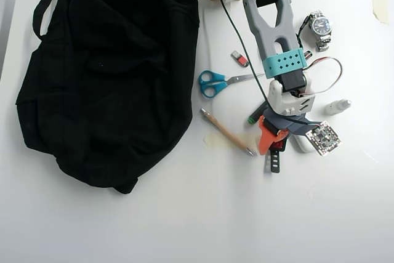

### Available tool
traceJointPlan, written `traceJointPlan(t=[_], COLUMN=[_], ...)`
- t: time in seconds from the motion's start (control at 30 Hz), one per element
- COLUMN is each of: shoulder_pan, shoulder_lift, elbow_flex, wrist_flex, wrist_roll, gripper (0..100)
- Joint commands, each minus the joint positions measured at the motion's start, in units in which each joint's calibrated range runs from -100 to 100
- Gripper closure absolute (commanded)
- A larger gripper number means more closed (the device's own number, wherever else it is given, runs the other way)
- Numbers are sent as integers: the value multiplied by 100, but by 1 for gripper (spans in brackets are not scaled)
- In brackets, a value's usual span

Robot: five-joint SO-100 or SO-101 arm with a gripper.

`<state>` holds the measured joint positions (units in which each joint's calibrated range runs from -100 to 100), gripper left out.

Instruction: Put the black bike light into the black bag

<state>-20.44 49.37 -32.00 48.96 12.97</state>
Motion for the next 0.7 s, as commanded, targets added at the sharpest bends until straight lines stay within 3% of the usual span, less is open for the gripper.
traceJointPlan(t=[0.0,0.27,0.67], shoulder_pan=[-73,-73,-73], shoulder_lift=[-91,-108,-290], elbow_flex=[-322,-367,-718], wrist_flex=[-3,-3,462], wrist_roll=[25,25,14], gripper=[75,92,98])
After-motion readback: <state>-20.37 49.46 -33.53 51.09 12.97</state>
